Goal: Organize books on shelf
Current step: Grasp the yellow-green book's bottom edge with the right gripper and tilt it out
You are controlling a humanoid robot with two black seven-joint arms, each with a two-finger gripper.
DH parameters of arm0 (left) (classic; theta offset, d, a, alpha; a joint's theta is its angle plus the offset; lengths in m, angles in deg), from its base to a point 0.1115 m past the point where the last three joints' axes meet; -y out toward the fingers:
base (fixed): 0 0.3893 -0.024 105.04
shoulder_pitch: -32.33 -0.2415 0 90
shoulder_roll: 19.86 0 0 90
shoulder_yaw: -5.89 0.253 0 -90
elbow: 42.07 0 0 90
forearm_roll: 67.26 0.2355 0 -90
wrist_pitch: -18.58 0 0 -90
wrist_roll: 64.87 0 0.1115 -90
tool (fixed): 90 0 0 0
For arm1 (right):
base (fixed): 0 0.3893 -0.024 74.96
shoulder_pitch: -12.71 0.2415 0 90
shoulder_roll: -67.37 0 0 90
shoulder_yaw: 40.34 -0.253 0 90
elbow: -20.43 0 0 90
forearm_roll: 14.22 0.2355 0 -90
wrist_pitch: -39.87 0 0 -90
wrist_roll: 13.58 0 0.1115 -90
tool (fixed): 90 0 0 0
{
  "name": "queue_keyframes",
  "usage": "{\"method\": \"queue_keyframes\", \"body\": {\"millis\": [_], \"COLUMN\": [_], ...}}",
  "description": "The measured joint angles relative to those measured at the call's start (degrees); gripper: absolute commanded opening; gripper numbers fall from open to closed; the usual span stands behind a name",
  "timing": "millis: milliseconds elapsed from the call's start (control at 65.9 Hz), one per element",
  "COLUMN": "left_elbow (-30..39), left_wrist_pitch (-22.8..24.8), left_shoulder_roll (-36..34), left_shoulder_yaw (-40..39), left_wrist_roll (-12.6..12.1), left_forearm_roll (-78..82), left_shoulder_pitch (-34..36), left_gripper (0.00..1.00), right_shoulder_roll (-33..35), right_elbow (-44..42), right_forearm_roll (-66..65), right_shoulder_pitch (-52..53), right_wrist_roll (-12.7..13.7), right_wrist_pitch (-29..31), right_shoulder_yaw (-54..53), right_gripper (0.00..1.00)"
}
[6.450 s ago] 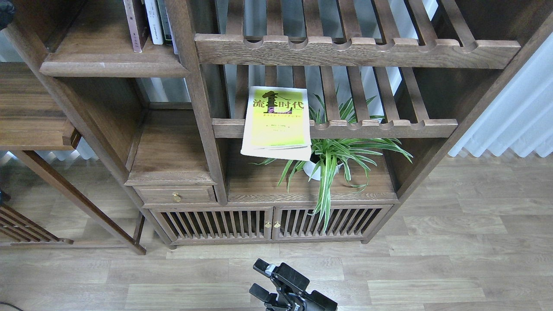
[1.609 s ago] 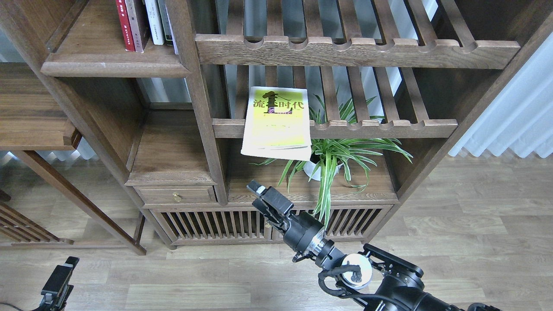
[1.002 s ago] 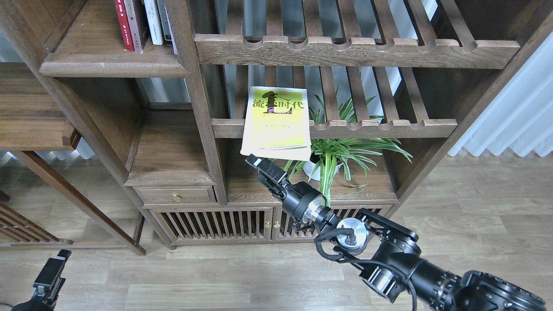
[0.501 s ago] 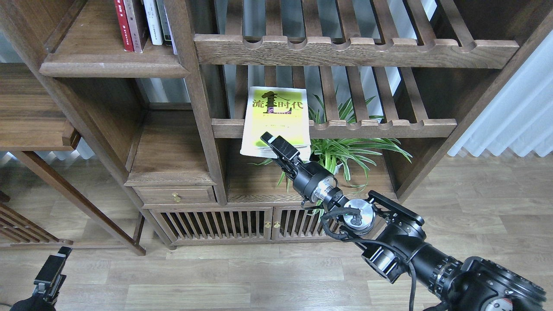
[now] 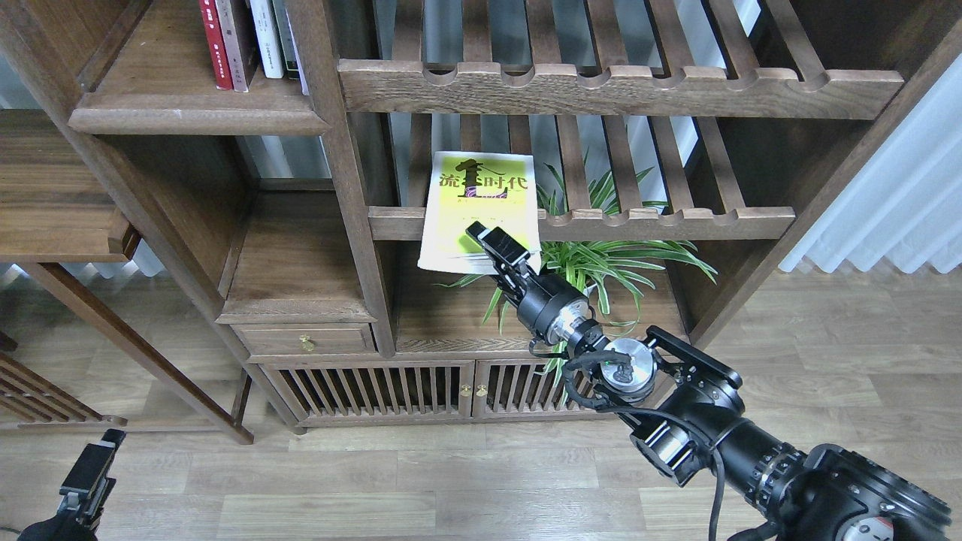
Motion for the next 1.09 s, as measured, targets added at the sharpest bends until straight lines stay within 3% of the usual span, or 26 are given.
{"method": "queue_keyframes", "body": {"millis": [46,61,91,410,622,956,1093], "left_elbow": [0.0,0.0,0.0,0.0,-0.1,-0.4,-0.2], "left_wrist_pitch": [0.0,0.0,0.0,0.0,0.0,0.0,0.0], "left_shoulder_roll": [0.0,0.0,0.0,-0.1,-0.1,-0.1,0.1], "left_shoulder_yaw": [0.0,0.0,0.0,-0.2,-0.3,-0.2,1.1], "left_wrist_roll": [0.0,0.0,0.0,0.1,0.1,0.2,0.2], "left_forearm_roll": [0.0,0.0,0.0,-0.1,-0.1,-0.1,-0.5], "left_shoulder_pitch": [0.0,0.0,0.0,-0.1,-0.1,0.2,0.3], "left_gripper": [1.0,1.0,1.0,1.0,1.0,1.0,1.0], "right_shoulder_roll": [0.0,0.0,0.0,0.0,0.0,0.0,0.0], "right_elbow": [0.1,0.1,0.1,0.0,1.0,23.2,27.4], "right_forearm_roll": [0.0,0.1,0.1,0.1,0.2,-0.7,-3.4], "right_shoulder_pitch": [0.0,0.0,0.0,-0.1,-1.3,-16.5,-22.4], "right_wrist_roll": [0.0,0.0,0.0,-0.2,-0.8,0.4,1.6], "right_wrist_pitch": [0.0,0.0,0.0,0.1,1.0,3.6,5.5], "right_shoulder_yaw": [0.0,0.0,0.1,-0.1,-0.5,-3.3,-3.2], "right_gripper": [0.3,0.16,0.14,0.05,0.05,0.04,0.04]}}
